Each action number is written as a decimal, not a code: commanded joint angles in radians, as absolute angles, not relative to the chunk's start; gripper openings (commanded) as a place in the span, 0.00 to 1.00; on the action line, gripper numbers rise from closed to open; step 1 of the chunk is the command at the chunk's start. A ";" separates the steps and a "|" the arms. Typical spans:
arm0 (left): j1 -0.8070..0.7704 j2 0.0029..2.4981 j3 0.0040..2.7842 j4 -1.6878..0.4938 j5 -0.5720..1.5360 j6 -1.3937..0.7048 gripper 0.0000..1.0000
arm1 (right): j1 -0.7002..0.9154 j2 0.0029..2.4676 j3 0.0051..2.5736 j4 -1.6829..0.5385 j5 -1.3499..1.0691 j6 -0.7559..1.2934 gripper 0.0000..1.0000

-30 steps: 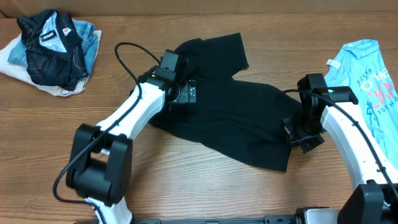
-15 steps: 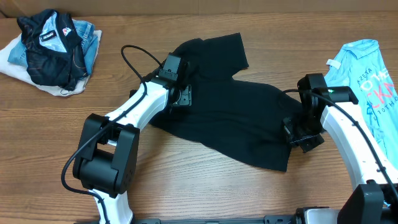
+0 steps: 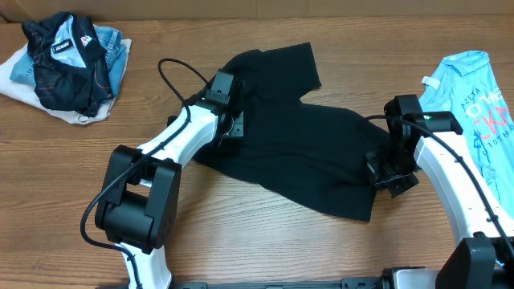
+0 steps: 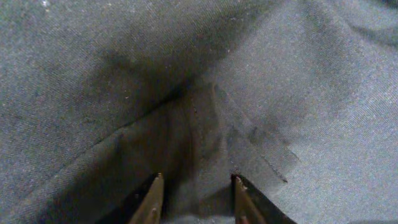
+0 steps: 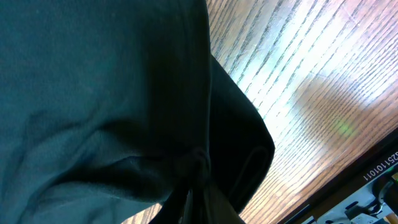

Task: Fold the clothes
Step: 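Pull the grasped shirt edge leftward with the left gripper to spread it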

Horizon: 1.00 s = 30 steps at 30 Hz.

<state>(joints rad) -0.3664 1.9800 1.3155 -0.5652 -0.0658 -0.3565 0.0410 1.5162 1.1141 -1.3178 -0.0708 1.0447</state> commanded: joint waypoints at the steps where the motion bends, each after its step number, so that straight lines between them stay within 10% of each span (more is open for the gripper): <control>1: -0.371 1.991 1.339 -0.575 -0.086 -0.336 0.32 | 0.046 1.500 1.118 -1.314 -0.061 1.040 0.08; 6: -0.371 1.991 1.339 -0.592 -0.105 -0.336 0.04 | 0.046 1.500 1.118 -1.314 -0.061 1.040 0.08; 30: -0.358 1.539 1.556 -1.097 -0.222 -0.389 0.04 | 0.042 1.397 1.175 -1.485 0.010 1.105 0.04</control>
